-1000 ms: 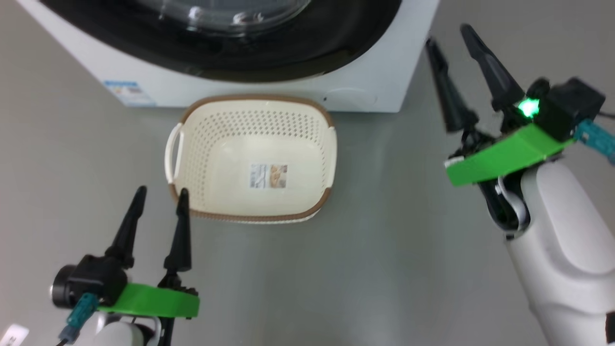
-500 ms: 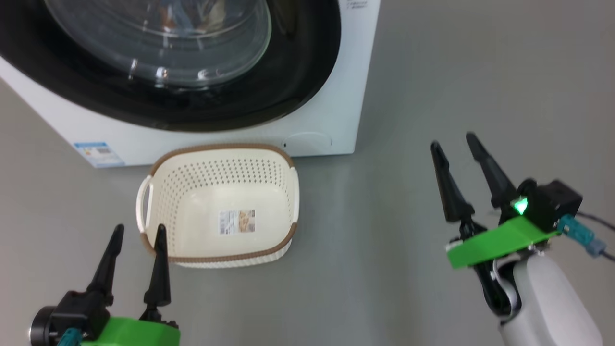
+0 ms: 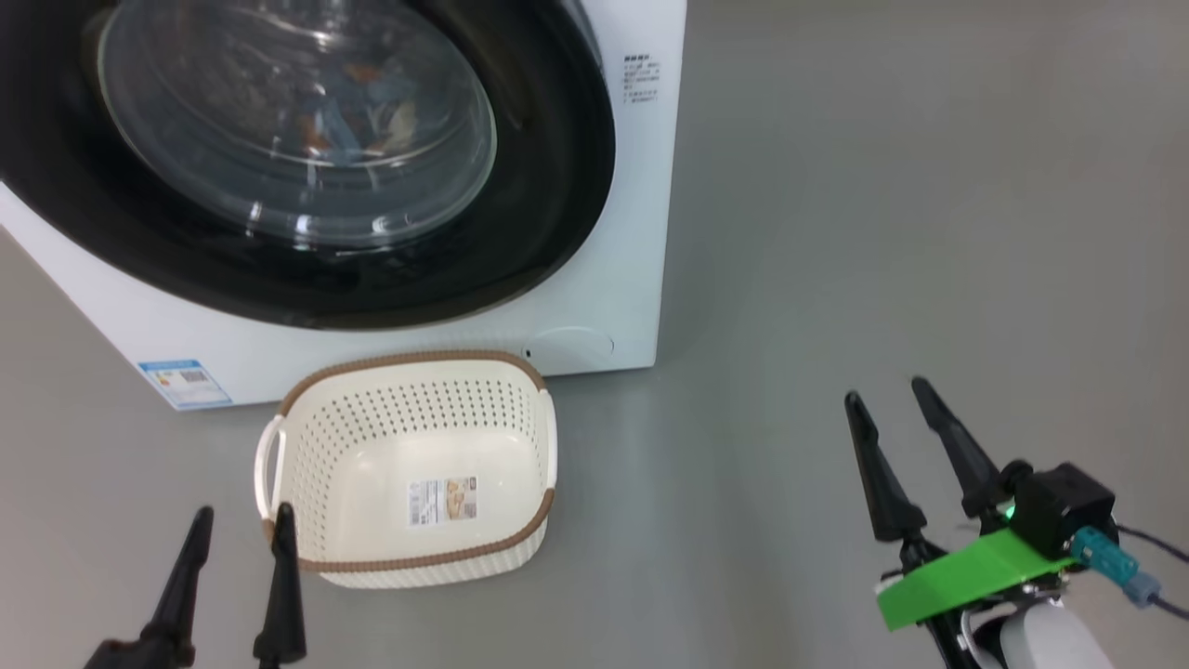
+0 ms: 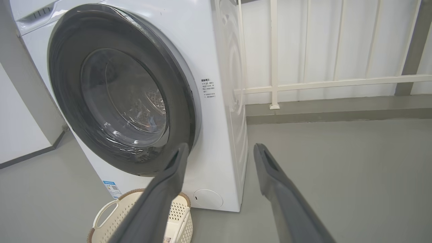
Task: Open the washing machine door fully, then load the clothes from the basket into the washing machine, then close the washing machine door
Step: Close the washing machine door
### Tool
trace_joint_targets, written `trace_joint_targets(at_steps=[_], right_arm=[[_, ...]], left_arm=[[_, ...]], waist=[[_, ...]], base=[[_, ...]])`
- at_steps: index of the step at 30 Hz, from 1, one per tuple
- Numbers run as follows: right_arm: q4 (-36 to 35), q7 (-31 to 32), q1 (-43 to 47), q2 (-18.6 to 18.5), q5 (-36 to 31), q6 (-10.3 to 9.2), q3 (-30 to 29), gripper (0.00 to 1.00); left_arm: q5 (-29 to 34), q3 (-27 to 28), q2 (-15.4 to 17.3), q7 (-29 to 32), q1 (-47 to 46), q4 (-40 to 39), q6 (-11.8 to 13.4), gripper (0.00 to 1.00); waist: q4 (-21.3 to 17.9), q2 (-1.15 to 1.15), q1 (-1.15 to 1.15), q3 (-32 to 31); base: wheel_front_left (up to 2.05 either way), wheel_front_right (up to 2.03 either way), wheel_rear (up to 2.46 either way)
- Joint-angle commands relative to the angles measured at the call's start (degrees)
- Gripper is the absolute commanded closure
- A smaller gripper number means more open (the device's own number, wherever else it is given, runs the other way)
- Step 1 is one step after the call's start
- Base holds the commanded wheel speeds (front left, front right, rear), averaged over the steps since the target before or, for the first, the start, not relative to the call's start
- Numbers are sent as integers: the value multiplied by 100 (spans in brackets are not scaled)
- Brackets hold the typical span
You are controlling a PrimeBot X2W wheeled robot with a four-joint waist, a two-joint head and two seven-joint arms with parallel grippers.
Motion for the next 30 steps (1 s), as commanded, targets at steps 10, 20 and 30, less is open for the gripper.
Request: trace_joint_targets(at_steps=[10, 20, 30], right_arm=[[-55, -26, 358, 153, -237, -15, -43, 0], [37, -26, 433, 201, -375, -15, -60, 0], [71, -26, 446, 234, -413, -15, -90, 0]], left_arm=[[-67, 161, 92, -36, 333, -258, 131, 0], [12, 112, 92, -36, 450, -276, 246, 0], [67, 135, 92, -36, 460, -264, 253, 0]], waist=[[-38, 0, 0, -401], [-15, 0, 0, -454], [21, 0, 0, -464]], base=[[0, 0, 0], [0, 0, 0], [0, 0, 0]])
